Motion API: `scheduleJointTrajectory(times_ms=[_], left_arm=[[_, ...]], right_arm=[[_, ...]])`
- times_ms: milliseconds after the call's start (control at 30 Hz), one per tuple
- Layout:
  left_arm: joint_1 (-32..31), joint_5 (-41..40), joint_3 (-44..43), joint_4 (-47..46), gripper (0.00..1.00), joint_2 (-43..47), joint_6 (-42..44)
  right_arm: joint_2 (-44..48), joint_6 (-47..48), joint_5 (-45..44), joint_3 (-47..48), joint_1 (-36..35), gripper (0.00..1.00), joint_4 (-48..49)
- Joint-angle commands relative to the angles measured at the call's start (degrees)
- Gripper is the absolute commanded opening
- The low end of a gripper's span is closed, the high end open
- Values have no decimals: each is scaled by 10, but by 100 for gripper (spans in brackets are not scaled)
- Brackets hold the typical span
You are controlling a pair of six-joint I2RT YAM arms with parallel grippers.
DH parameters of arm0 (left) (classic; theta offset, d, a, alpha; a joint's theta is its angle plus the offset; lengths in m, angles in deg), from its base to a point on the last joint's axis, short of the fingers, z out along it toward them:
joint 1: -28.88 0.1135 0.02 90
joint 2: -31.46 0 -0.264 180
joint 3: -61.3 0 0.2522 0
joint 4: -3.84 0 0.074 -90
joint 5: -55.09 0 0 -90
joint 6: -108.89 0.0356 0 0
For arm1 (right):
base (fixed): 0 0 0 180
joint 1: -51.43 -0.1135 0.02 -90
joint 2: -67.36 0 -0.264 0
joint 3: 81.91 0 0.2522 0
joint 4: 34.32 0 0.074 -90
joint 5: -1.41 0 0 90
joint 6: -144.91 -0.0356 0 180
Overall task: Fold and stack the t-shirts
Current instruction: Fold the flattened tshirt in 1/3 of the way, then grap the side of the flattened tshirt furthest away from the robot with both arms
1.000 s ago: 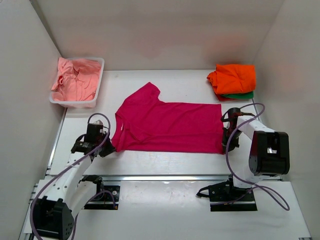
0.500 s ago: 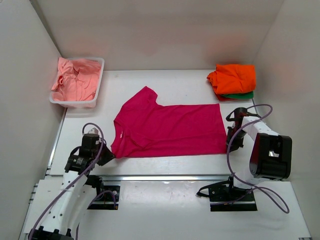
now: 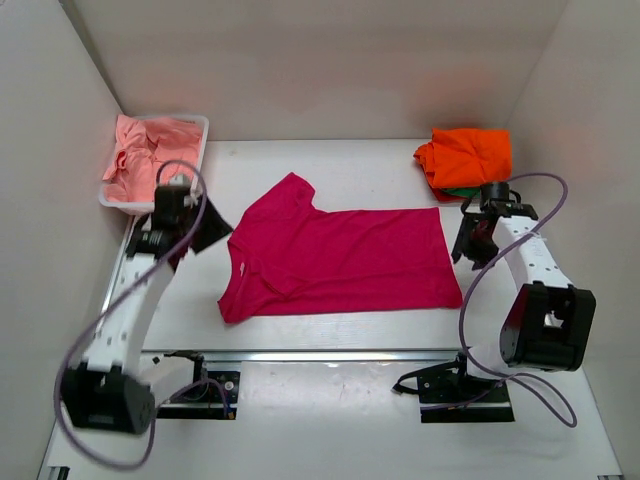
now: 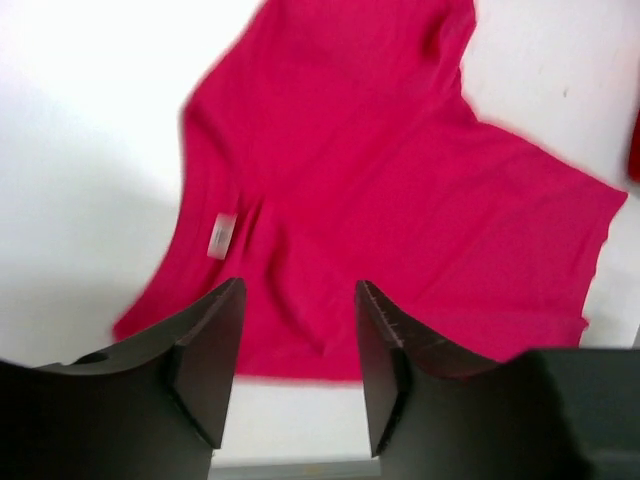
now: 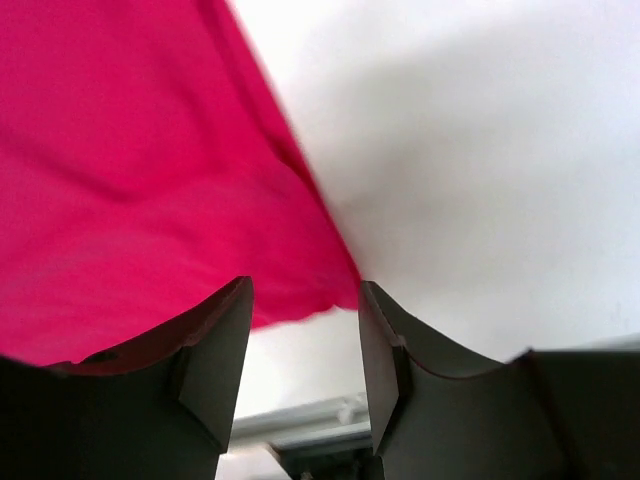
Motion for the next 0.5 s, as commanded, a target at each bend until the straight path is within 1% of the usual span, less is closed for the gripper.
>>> scheduleJointTrajectory(times_ms=[0,33,67,100,133,167,233,300,467], left_arm=[[0,10,-124,-82,56,-174,60],[-3,12,-151,-95,55,-202,61],[-5,12,-193,-113,52,-254,71],[-4,14,-234,-118,51,-277,83],[-4,14,-258,-124,51,-331,81],[-8,3,-341,-107,53,-413,96],[-14,0,-391,-98,56,-464,105],[-24,2,-477,-89,66,-550,109],[-52,-12,-608,-103,68,-672,119]], right_arm=[[10,-36,50,46,-36,43,60],[5,-46,52,47,-53,43,87],[3,-60,62,48,-56,43,99],[-4,-67,69,46,-61,43,117],[-10,-71,78,45,-67,42,137],[-24,-82,92,47,-64,40,143],[-33,-84,99,43,-66,38,159],[-44,-89,91,38,-71,38,188],[-61,-95,85,34,-76,37,230]])
